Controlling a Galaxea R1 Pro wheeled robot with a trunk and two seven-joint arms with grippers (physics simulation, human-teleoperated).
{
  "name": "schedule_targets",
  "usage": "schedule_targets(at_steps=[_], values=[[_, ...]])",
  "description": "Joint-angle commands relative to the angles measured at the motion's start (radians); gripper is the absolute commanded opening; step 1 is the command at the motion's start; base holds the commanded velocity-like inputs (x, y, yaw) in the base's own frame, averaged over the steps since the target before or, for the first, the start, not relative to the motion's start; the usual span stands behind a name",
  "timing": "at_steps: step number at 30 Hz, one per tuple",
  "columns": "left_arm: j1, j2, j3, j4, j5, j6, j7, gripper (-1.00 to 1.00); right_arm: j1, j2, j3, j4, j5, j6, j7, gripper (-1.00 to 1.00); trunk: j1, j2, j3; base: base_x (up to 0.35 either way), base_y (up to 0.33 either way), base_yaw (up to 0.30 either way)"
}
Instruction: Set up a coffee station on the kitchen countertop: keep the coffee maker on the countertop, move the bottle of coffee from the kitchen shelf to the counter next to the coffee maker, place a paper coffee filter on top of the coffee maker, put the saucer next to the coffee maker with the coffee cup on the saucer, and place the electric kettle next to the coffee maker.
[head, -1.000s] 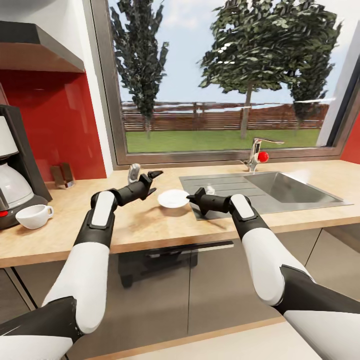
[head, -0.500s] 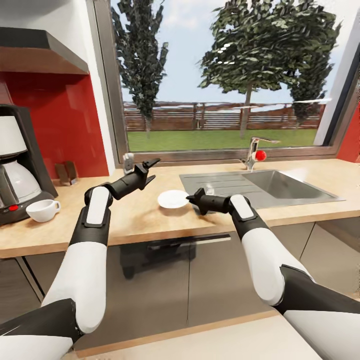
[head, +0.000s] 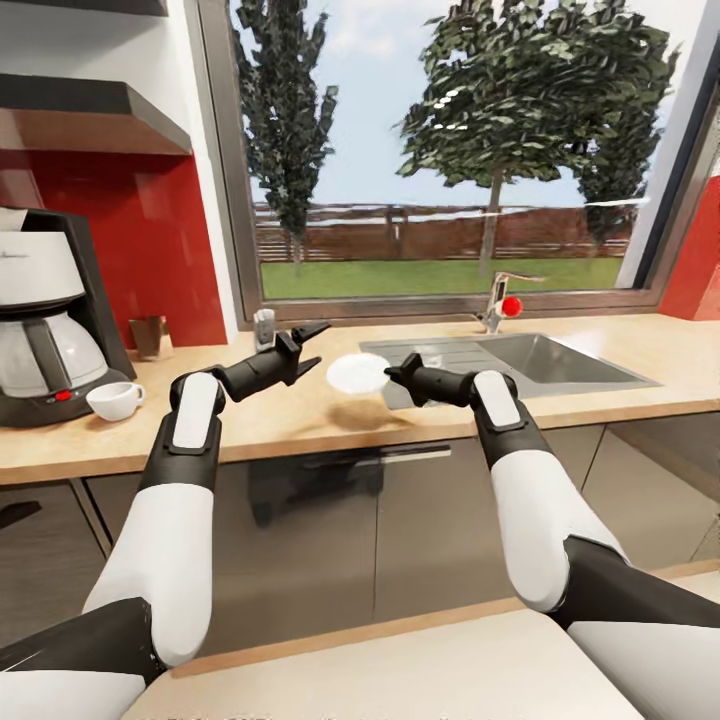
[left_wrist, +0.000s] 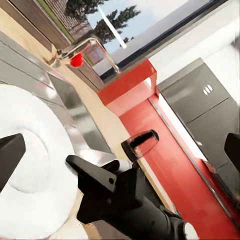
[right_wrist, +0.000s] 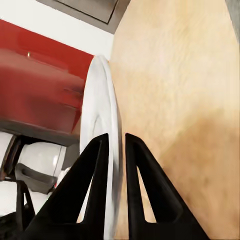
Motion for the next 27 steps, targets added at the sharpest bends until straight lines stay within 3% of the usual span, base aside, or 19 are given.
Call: schedule_targets(at_steps=[1, 2, 3, 5, 7, 9, 10, 12, 14, 16, 19, 21, 24, 27], values=[[-0.001, -0.001, 0.003, 0.001, -0.009, 0.007, -0.02, 1.0, -0.001, 0.001, -0.006, -0.012, 0.009, 0.007, 0.004, -1.0, 0.0, 0.0, -0.001, -0.078, 0.0, 0.0], [-0.001, -0.001, 0.001, 0.003, -0.008, 0.008, -0.033, 1.0, -0.001, 0.001, -0.006, -0.019, 0.009, 0.007, 0.004, -1.0, 0.0, 0.0, -0.001, -0.062, 0.0, 0.0], [0.001, -0.001, -0.029, 0.004, -0.008, 0.011, -0.108, 1.0, -0.001, 0.001, -0.006, -0.038, 0.009, 0.009, 0.003, -1.0, 0.0, 0.0, -0.001, -0.026, 0.0, 0.0], [0.003, -0.001, -0.057, 0.004, -0.008, 0.012, -0.161, 1.0, -0.001, 0.001, -0.006, -0.043, 0.009, 0.009, 0.003, -1.0, 0.0, 0.0, -0.001, -0.018, 0.0, 0.0], [0.024, -0.001, -0.123, 0.004, -0.007, 0.013, -0.279, 1.0, -0.001, 0.001, -0.006, -0.048, 0.009, 0.009, 0.003, -1.0, 0.0, 0.0, -0.001, -0.009, 0.0, 0.0], [0.076, 0.015, -0.212, -0.003, -0.007, 0.012, -0.426, 1.0, -0.001, 0.001, -0.007, -0.051, 0.009, 0.009, 0.003, -1.0, 0.0, 0.0, -0.001, -0.003, 0.0, 0.0], [0.088, 0.021, -0.23, -0.004, -0.007, 0.012, -0.454, 1.0, -0.001, 0.001, -0.007, -0.052, 0.009, 0.009, 0.003, -1.0, 0.0, 0.0, -0.001, -0.002, 0.0, 0.0], [0.144, 0.045, -0.307, -0.007, -0.007, 0.011, -0.554, 1.0, -0.001, 0.001, -0.008, -0.053, 0.009, 0.008, 0.003, -1.0, 0.0, 0.0, -0.001, -0.001, 0.0, 0.0], [0.176, 0.068, -0.338, -0.008, -0.007, 0.01, -0.597, 1.0, -0.001, 0.001, -0.008, -0.053, 0.009, 0.008, 0.003, -1.0, 0.0, 0.0, -0.001, 0.0, 0.0, 0.0], [0.229, 0.104, -0.374, -0.016, -0.007, 0.008, -0.658, 1.0, -0.001, 0.001, -0.008, -0.059, 0.009, 0.008, 0.003, -1.0, 0.0, 0.0, -0.001, 0.0, 0.0, 0.0], [0.306, 0.153, -0.399, -0.06, -0.007, 0.007, -0.733, 1.0, -0.001, 0.001, -0.008, -0.076, 0.009, 0.008, 0.003, -1.0, 0.0, 0.0, -0.001, 0.0, 0.0, 0.0], [0.4, 0.209, -0.411, -0.131, -0.007, 0.007, -0.776, 1.0, -0.001, 0.001, -0.007, -0.085, 0.009, 0.008, 0.002, -1.0, 0.0, 0.0, -0.001, 0.0, 0.0, 0.0], [0.517, 0.29, -0.417, -0.217, -0.007, 0.007, -0.801, 1.0, -0.001, 0.001, -0.007, -0.091, 0.009, 0.008, 0.002, -1.0, 0.0, 0.0, -0.001, 0.0, 0.0, 0.0], [0.629, 0.33, -0.418, -0.247, -0.007, 0.005, -0.808, 1.0, -0.001, 0.001, -0.008, -0.096, 0.009, 0.009, 0.002, -1.0, 0.0, 0.0, -0.001, 0.0, 0.0, 0.0]])
